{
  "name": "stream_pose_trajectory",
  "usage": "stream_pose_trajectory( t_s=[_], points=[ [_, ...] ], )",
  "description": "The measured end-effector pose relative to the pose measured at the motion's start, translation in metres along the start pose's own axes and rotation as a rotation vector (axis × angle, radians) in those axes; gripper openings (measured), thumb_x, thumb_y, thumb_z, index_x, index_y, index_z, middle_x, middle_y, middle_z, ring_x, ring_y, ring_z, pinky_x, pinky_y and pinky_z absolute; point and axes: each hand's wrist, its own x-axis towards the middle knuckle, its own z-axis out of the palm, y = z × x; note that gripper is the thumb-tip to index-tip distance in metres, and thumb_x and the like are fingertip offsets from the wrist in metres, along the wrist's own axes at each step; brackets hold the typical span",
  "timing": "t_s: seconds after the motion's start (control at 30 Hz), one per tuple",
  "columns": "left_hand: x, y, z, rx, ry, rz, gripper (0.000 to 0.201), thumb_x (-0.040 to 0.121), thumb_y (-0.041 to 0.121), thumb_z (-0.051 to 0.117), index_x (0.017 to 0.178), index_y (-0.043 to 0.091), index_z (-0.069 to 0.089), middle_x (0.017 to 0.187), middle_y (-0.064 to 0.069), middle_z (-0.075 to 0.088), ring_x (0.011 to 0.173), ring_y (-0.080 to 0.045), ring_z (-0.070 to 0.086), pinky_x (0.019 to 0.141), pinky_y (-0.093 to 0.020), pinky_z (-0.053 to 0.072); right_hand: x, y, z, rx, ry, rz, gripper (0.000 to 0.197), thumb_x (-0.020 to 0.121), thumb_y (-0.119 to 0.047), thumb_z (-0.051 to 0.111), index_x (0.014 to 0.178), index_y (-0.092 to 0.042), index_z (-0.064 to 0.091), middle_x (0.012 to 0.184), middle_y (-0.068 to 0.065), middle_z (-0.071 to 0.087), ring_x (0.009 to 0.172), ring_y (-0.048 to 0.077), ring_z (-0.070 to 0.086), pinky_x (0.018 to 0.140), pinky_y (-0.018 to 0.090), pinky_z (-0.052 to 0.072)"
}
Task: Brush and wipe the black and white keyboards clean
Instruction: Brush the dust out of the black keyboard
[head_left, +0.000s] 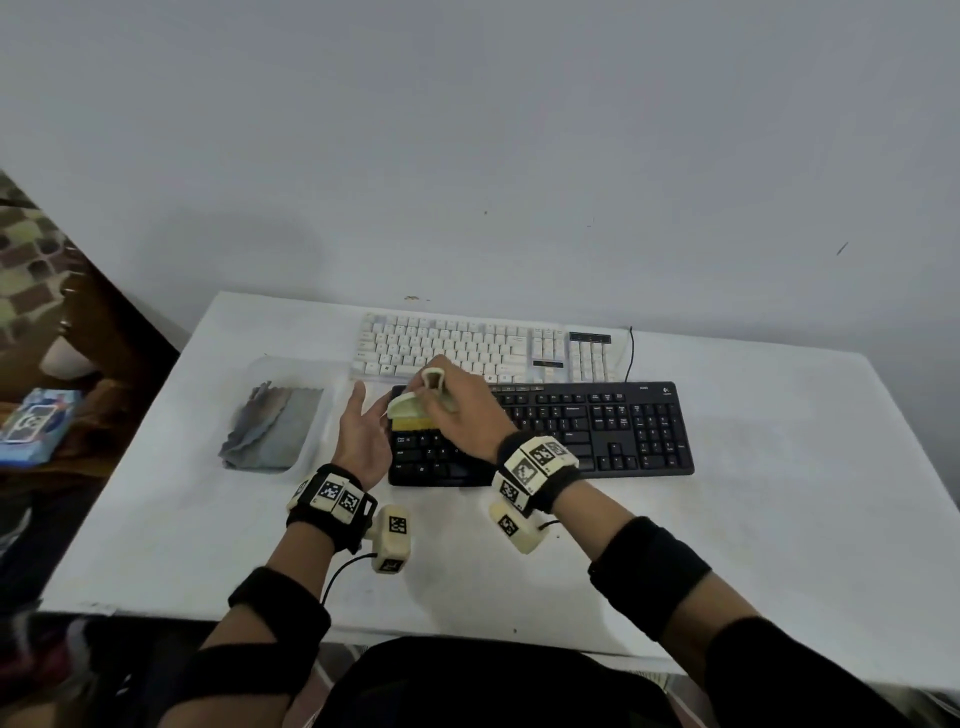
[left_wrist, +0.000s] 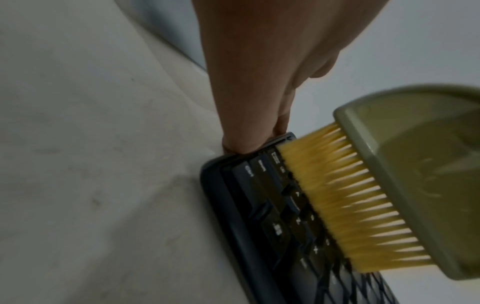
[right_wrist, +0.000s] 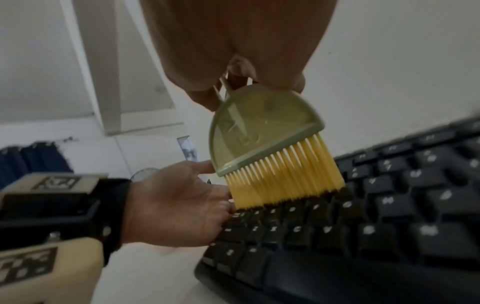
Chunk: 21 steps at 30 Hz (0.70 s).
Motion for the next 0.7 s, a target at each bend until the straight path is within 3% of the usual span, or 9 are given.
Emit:
stream_pose_trajectory(
  t_s=[0.07, 0.23, 0.4, 0.57, 0.7],
  points=[
    [0.001, 0.0, -0.002, 0.005, -0.004, -0.008, 0.071, 0.104, 0.066, 0.03, 0.145, 0.014, 0.056, 0.138, -0.014, 0.065, 0.117, -0.023, 0.067, 0.088, -0.037, 0.052, -0.003, 0.003, 0.0, -0.07, -0.042, -0.028, 0.013, 0.102, -0.027, 0.05, 0.104, -0.016, 0.057, 0.095, -0.001, 0.066, 0.083, 0.018, 0.061, 0.075, 0.043, 0.053],
    [0.007, -0.003, -0.004, -0.013, -0.009, 0.0, 0.073, 0.103, 0.067, 0.034, 0.146, 0.012, 0.055, 0.139, -0.015, 0.064, 0.129, -0.03, 0.06, 0.113, -0.052, 0.042, -0.005, 0.013, -0.018, -0.2, -0.014, 0.011, 0.021, 0.099, -0.037, 0.044, 0.101, -0.017, 0.05, 0.092, 0.0, 0.067, 0.079, 0.02, 0.059, 0.072, 0.042, 0.052],
    [0.006, -0.002, -0.005, 0.005, -0.007, 0.007, 0.071, 0.103, 0.066, 0.032, 0.145, 0.014, 0.056, 0.139, -0.016, 0.064, 0.13, -0.032, 0.06, 0.105, -0.047, 0.048, -0.005, 0.0, -0.008, -0.076, -0.022, -0.032, 0.006, 0.103, -0.02, 0.052, 0.104, -0.015, 0.056, 0.095, -0.004, 0.065, 0.082, 0.015, 0.06, 0.072, 0.033, 0.05],
    [0.006, -0.003, -0.004, 0.044, 0.001, 0.011, 0.07, 0.104, 0.065, 0.031, 0.145, 0.014, 0.055, 0.137, -0.015, 0.065, 0.127, -0.028, 0.062, 0.106, -0.044, 0.047, -0.006, 0.006, -0.001, -0.137, -0.088, -0.054, 0.01, 0.102, -0.025, 0.05, 0.106, -0.017, 0.053, 0.092, 0.003, 0.063, 0.081, 0.019, 0.056, 0.072, 0.041, 0.05],
    [0.006, -0.003, -0.004, 0.042, 0.009, 0.015, 0.069, 0.104, 0.065, 0.032, 0.142, 0.013, 0.058, 0.137, -0.015, 0.065, 0.127, -0.03, 0.062, 0.112, -0.05, 0.044, -0.007, 0.015, -0.013, -0.208, -0.055, -0.03, 0.008, 0.098, -0.022, 0.052, 0.103, -0.016, 0.052, 0.091, 0.003, 0.065, 0.08, 0.02, 0.055, 0.072, 0.044, 0.049]
  ],
)
